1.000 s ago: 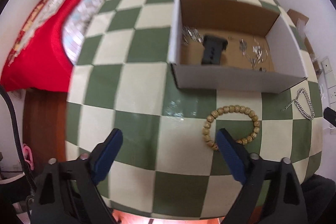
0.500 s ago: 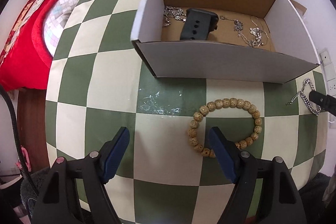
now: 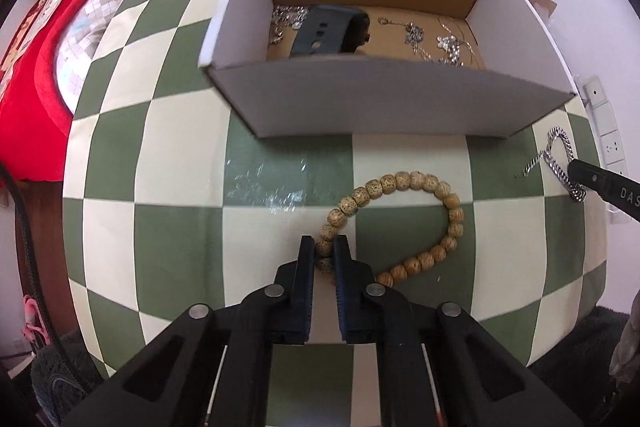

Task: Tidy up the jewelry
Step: 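Grasp the wooden bead bracelet with the left gripper while the right grasps the thick silver curb chain, then carry the bracelet and curb chain into the white box and open both grippers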

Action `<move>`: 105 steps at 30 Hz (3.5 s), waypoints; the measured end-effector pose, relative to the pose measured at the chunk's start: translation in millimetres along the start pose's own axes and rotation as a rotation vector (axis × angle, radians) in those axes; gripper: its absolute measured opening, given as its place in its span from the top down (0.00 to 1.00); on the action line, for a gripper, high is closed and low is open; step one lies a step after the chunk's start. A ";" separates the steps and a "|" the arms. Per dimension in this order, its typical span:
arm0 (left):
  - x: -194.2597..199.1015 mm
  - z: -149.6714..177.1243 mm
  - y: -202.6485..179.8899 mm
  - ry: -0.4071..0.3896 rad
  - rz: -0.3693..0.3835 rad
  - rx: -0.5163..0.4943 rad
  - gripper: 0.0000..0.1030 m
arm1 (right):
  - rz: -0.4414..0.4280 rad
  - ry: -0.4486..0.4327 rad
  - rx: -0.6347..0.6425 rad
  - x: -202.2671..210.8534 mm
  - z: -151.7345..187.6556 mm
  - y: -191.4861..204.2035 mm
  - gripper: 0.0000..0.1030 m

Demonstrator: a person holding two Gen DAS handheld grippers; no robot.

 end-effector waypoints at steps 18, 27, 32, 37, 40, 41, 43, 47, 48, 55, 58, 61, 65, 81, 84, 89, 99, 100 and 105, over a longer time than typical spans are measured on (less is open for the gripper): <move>14.7 54.9 42.3 0.024 0.016 0.053 0.93 | -0.110 0.111 0.065 25.8 101.7 0.8 0.92; 11.5 46.0 33.7 0.027 0.007 0.034 0.93 | -0.057 0.103 0.092 35.5 91.8 26.5 0.56; 25.0 49.5 18.0 -0.001 0.041 0.032 0.94 | -0.051 0.073 0.110 37.7 89.0 43.6 0.92; 57.1 34.8 10.1 -0.062 0.072 -0.001 0.94 | -0.108 0.060 0.076 44.7 94.1 43.4 0.92; 82.8 33.0 4.0 -0.107 0.088 -0.026 0.94 | -0.176 0.048 0.019 57.1 90.4 34.7 0.92; 92.6 26.5 11.8 -0.121 0.096 -0.033 0.94 | -0.199 0.043 0.002 63.3 89.6 32.1 0.92; 104.4 19.1 7.6 -0.149 0.112 -0.046 0.94 | -0.229 0.025 -0.013 76.5 87.7 27.2 0.92; 130.2 -8.1 -10.1 -0.192 0.150 -0.064 0.94 | -0.271 -0.019 -0.036 108.4 79.7 17.4 0.92; 134.5 -13.4 -13.6 -0.199 0.158 -0.068 0.94 | -0.278 -0.028 -0.041 111.6 74.4 10.7 0.92; 181.5 -39.7 -30.8 -0.268 0.200 -0.115 0.94 | -0.329 -0.116 -0.025 161.8 42.0 -4.3 0.92; 198.3 -57.8 -35.4 -0.295 0.194 -0.139 0.94 | -0.348 -0.158 -0.008 189.4 29.3 -4.1 0.92; 206.7 -82.6 -36.5 -0.305 0.181 -0.158 0.94 | -0.361 -0.200 0.009 214.2 14.0 1.3 0.92; 200.8 -114.5 -30.8 -0.290 0.146 -0.174 0.94 | -0.363 -0.238 0.030 235.7 -11.8 12.0 0.92; 101.7 -180.3 2.2 -0.063 0.175 -0.108 0.94 | -0.348 -0.119 0.115 170.4 -106.9 91.4 0.92; 87.6 -183.8 2.0 -0.017 0.242 -0.069 0.94 | -0.351 -0.073 0.120 148.2 -115.1 102.0 0.92; 68.0 -187.7 0.7 0.052 0.313 0.006 0.93 | -0.364 -0.007 0.112 119.6 -120.8 110.9 0.92; 79.6 -191.5 10.4 -0.018 0.175 0.025 0.43 | -0.347 0.099 0.099 98.0 -120.1 113.5 0.51; 82.7 -192.0 13.8 -0.038 0.154 0.025 0.26 | -0.335 0.097 0.105 98.8 -119.3 112.9 0.40; 95.6 -185.0 36.3 -0.097 0.015 0.028 0.01 | -0.214 0.076 0.161 106.2 -109.9 110.1 0.14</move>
Point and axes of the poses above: each gripper's, at about its wrist camera, not at the fingertips, and x roughly against the way its jaws point, y to its left, z to its underside, the point moved 5 cm from there along -x, roughly the way its jaws point, and after that the axes turned 10 degrees about z, right-handed, at the moved point
